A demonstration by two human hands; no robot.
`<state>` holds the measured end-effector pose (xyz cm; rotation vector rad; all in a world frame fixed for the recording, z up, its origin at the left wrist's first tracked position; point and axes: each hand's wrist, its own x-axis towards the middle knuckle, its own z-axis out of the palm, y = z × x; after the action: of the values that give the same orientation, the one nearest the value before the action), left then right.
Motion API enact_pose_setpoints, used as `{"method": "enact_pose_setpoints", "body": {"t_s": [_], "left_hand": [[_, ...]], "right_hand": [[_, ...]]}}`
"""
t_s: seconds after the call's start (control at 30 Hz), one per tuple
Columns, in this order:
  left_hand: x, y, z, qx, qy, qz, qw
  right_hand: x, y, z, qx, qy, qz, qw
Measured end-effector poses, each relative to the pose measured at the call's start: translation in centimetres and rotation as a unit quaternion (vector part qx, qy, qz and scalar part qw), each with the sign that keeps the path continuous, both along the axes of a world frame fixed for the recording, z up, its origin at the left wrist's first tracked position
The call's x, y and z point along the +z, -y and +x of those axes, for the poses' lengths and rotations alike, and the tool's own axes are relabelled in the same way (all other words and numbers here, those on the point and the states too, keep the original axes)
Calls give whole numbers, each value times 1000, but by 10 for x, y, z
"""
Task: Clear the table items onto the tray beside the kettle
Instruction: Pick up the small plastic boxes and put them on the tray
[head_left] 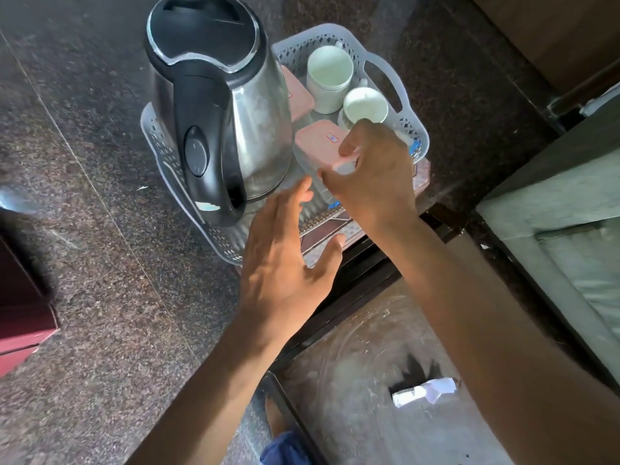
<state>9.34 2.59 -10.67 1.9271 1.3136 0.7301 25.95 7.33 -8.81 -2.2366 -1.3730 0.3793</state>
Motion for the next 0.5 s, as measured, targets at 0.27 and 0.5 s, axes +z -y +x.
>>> {"method": "enact_pose_setpoints", "body": {"t_s": [0.27,0.5], "left_hand": [[1,1,-3,-5,15,2,1000],[8,6,-3,-20,26,29,999]], "right_hand": [[-16,-26,0,17,56,-53,997],[-5,-14,5,57,45,-59,996]]}}
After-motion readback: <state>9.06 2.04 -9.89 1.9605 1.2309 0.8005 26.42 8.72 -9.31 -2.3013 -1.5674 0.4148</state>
